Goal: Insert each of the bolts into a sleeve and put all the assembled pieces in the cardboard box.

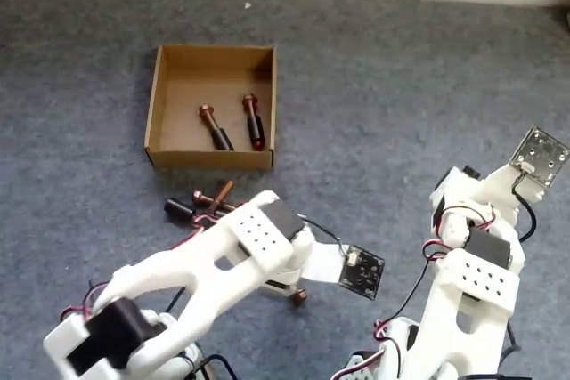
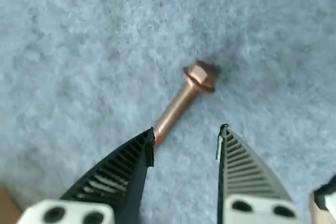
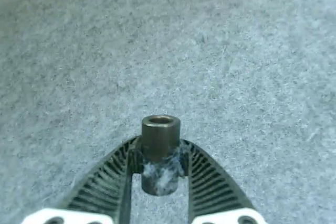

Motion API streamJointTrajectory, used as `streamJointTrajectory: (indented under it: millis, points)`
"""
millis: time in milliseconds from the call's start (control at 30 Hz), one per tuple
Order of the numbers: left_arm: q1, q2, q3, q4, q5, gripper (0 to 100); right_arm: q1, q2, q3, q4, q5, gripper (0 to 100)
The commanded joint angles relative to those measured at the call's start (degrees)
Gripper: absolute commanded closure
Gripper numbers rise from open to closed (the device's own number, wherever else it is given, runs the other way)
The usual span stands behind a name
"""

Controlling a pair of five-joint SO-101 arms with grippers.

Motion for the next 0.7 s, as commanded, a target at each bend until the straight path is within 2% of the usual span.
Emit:
streamJointTrajectory:
  millis: [0, 267, 567, 667]
  points:
    - [1.5, 2.5, -2.4, -3.0, -0.4, 79, 0.6, -1.8, -0.7, -1.8, -0.4, 99.5]
    - [2.5, 7.3, -2.1, -8.7, 1.4, 80, 0.6, -1.8, -0.7, -1.8, -0.4, 99.5]
    - [6.7, 10.6, -2.0, -11.3, 3.6, 99, 0.1, -1.8, -0.7, -1.8, -0.4, 99.5]
    - [6.5, 10.3, -2.0, -11.3, 3.7, 99, 0.1, -1.8, -0.7, -1.8, -0.4, 99.5]
